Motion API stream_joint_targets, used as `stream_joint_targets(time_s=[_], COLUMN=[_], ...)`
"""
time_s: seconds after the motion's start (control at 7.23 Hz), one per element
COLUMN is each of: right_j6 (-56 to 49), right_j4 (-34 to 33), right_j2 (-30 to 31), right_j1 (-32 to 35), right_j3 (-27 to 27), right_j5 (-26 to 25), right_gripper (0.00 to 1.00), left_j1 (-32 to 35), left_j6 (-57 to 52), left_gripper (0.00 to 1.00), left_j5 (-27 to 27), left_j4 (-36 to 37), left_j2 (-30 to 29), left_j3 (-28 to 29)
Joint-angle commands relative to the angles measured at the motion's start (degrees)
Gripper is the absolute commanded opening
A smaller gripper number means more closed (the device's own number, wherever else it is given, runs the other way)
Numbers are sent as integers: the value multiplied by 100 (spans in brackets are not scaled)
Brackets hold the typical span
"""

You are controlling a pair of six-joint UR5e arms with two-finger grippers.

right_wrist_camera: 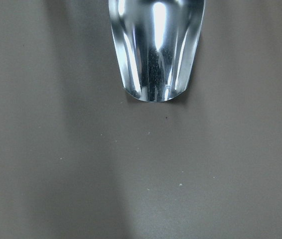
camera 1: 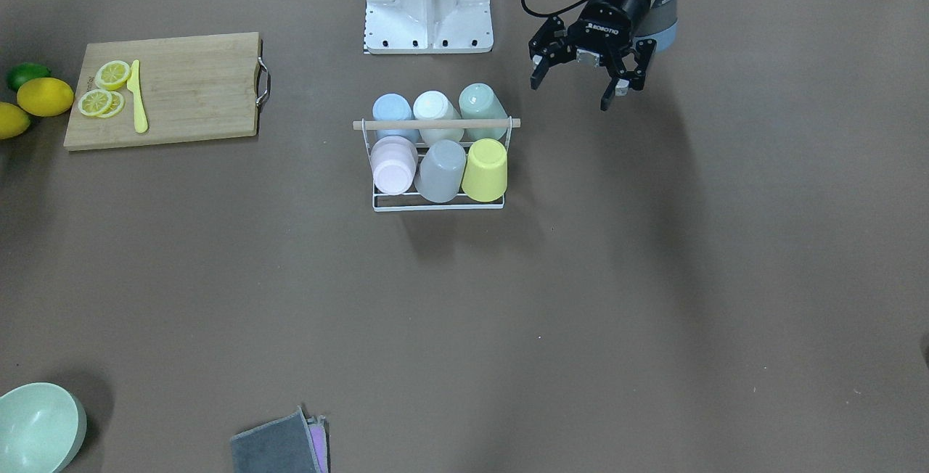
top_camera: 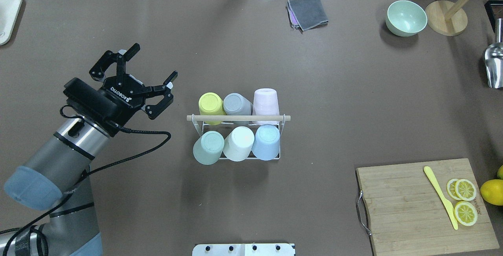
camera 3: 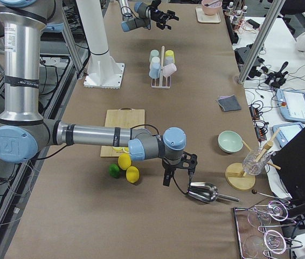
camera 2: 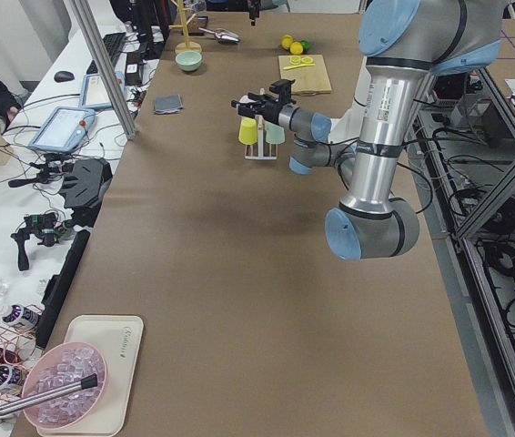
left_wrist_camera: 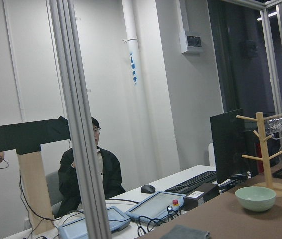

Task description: Place cup on cup holder

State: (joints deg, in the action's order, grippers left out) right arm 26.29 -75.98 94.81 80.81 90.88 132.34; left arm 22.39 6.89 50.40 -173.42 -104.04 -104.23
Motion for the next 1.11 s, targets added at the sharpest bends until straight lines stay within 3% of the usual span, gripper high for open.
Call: stream_joint_targets(time_s=[0.0, 0.14, 0.42, 0.69, 0.97], right_j6=[262, 263, 271, 577, 588], right_j4=[48, 48, 48, 48, 39], right_j2=[-15, -15, -33, -42, -50], right_j1=[-4, -4, -3, -4, 5], right_j3=[52, 52, 52, 61, 114], right_j5=[11, 11, 11, 29, 64], right_gripper=[99, 99, 99, 99, 99], left_j1=[511, 521, 949, 1406, 2249], left_j6=[14, 83, 224, 348, 356], left_gripper=[98, 98, 98, 98, 98], left_j5=[304, 339, 1527, 2226, 3768], left_j4=[1401, 1581, 2755, 4081, 5349], left_j2=[164, 382, 446, 402, 576], left_j3=[-1, 16, -36, -245, -467])
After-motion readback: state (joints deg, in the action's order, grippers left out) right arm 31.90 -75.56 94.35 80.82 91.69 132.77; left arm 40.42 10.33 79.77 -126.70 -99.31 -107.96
